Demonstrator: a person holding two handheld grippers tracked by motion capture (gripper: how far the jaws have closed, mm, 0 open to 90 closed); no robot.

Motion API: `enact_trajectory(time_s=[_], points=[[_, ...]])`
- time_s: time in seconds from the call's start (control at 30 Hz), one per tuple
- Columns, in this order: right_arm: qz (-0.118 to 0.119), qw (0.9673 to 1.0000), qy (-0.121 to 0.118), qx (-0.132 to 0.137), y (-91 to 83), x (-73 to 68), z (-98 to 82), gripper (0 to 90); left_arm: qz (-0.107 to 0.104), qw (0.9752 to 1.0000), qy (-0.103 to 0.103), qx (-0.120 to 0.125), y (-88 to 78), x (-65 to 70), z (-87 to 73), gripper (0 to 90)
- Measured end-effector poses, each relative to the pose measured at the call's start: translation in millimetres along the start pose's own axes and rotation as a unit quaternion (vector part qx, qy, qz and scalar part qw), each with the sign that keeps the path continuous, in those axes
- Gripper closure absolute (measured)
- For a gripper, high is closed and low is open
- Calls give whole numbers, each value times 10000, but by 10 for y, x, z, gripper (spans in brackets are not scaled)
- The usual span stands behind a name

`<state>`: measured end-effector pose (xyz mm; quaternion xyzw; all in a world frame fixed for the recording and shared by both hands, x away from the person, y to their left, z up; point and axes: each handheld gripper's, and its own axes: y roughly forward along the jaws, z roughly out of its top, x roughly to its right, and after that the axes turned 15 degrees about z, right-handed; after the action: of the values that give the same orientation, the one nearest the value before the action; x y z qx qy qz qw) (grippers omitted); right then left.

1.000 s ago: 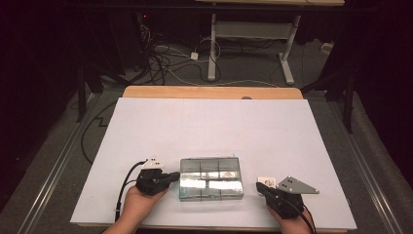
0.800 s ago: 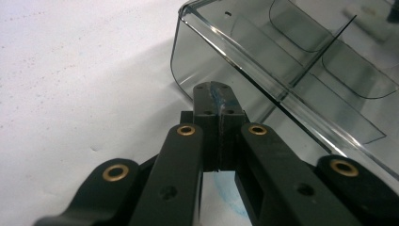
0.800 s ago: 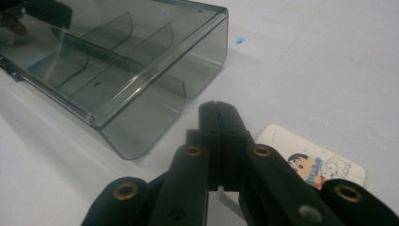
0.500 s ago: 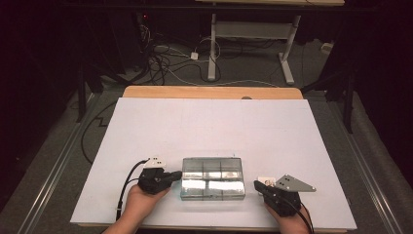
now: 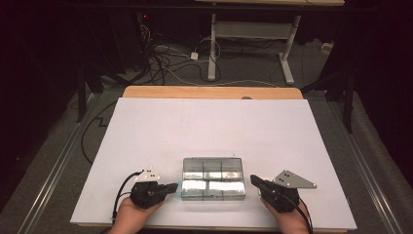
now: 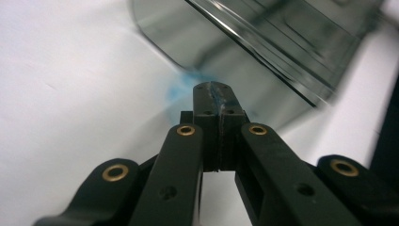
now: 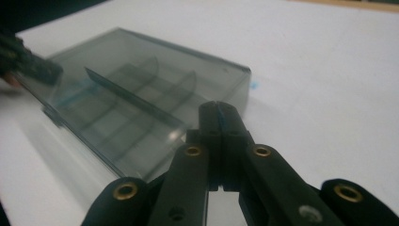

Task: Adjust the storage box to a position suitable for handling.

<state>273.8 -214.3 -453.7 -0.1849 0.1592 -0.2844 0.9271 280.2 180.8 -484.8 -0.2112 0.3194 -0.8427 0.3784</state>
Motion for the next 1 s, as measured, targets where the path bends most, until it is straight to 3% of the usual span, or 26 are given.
enact_trajectory(time_s=[0.1,0.3,0.37,0.43,0.6,0.9,0.93,1.0], points=[[128,9998,-120,101,34,-62,92,900,105,9998,142,36,-25,80,-11,873],[471,9981,-357,146,180,-244,228,900,143,9996,166,186,-83,22,-75,874],[590,9974,-391,167,221,-294,255,900,225,9992,154,294,-111,-7,-82,873],[687,9967,-409,162,269,-332,270,900,367,9979,298,438,-140,8,-73,871],[974,9943,-425,69,374,-420,282,900,472,9970,381,473,-114,45,-57,871],[1465,9880,-496,57,489,-623,339,900,599,9962,88,626,-114,-54,-52,867],[1503,9874,-494,38,506,-641,336,900,627,9959,35,645,-112,-61,-52,824],[1562,9864,-510,-1,542,-675,323,900,669,9955,9,669,-105,-60,-53,827]])
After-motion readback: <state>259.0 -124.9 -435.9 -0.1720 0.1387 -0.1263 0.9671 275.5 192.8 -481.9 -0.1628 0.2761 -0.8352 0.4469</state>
